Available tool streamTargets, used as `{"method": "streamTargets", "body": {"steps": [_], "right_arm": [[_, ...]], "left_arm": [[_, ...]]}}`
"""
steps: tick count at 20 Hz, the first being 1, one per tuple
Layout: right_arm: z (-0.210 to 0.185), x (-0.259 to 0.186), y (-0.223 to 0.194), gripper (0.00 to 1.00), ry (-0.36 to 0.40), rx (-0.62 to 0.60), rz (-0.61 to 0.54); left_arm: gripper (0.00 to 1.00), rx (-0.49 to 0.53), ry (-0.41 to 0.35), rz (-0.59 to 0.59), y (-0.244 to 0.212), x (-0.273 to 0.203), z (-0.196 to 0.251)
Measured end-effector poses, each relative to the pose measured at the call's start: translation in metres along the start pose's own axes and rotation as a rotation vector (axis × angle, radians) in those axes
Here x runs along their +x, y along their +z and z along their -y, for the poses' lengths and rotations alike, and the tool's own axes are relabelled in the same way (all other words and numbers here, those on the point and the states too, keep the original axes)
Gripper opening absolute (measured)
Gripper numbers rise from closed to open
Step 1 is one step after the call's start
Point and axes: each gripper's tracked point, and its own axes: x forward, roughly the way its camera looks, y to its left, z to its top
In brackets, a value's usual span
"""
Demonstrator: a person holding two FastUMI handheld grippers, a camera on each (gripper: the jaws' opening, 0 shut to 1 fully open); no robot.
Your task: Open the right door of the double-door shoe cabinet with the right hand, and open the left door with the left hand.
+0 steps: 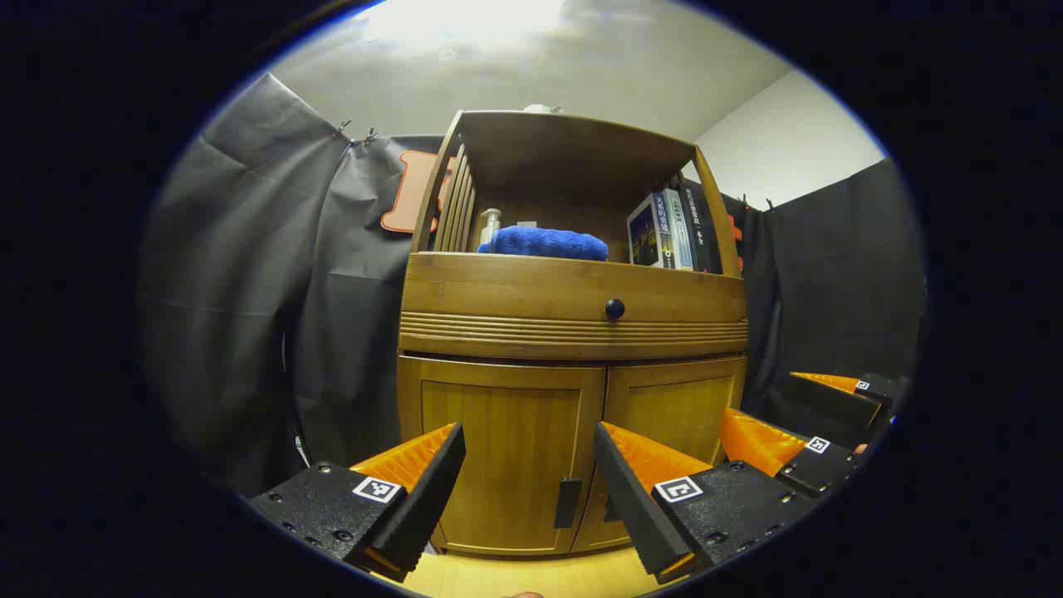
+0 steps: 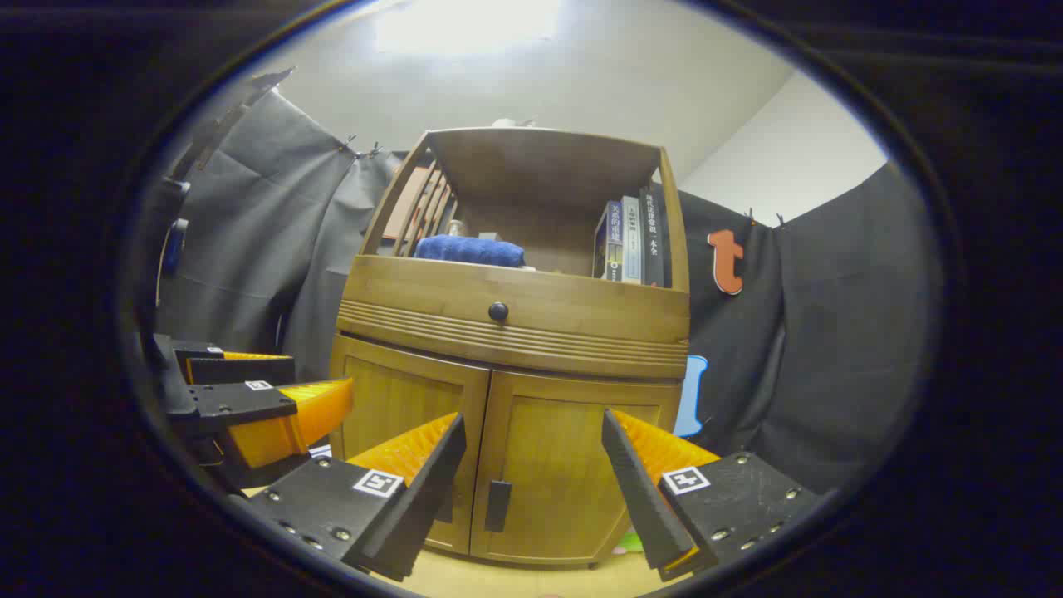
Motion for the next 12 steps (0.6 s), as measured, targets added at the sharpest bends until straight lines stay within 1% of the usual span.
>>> {"method": "streamTargets", "body": {"steps": [1, 6, 12], "right_arm": [[0.002, -0.001, 0.001, 0.97, -0.002, -0.001, 0.000], [0.006, -0.005, 0.004, 0.98, -0.006, -0.012, 0.003], [0.007, -0.012, -0.001, 0.97, 0.003, -0.016, -0.017]], "left_arm": [[0.95, -0.003, -0.003, 0.006, 0.002, 0.000, 0.003], [0.95, -0.007, -0.027, 0.014, 0.002, -0.004, 0.013], [0.95, 0.002, -0.030, 0.011, -0.001, -0.009, 0.018]]}}
